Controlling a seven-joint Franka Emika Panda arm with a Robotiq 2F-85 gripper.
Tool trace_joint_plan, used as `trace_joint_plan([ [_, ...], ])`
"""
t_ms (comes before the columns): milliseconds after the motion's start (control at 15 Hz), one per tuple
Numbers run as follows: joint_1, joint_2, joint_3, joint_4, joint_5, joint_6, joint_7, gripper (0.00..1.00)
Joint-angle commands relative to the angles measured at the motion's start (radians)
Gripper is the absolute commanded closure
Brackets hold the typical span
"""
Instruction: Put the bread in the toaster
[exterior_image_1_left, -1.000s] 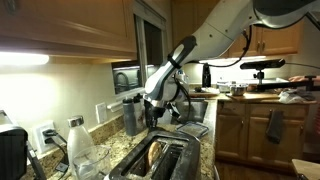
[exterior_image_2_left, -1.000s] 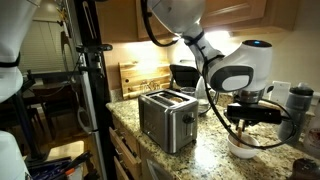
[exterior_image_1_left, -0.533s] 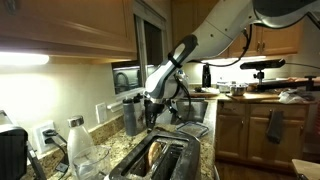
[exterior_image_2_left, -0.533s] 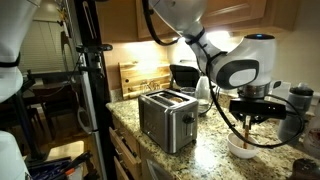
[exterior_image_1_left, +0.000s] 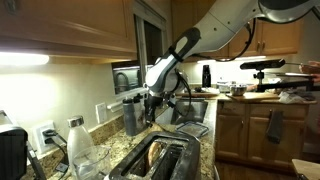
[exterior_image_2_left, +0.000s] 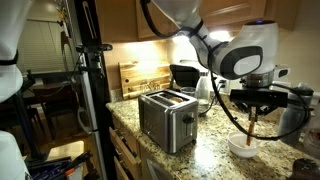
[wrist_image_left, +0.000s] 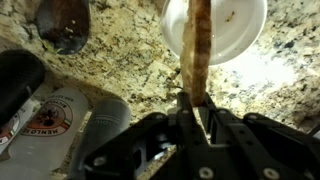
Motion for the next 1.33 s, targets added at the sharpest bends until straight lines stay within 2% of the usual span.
trace_joint_plan([
  [0,0.002,-0.085,0.005,-0.059,-0.034,-0.012,0.064,0.91],
  [400,0.019,-0.188,0.008,-0.122,-0.043,-0.041,0.096,0.90],
  [800,0.023,-0.294,0.024,-0.171,-0.024,-0.132,0.046,0.90],
  [1267,0.068,-0.404,0.024,-0.217,-0.022,-0.180,0.005,0.91],
])
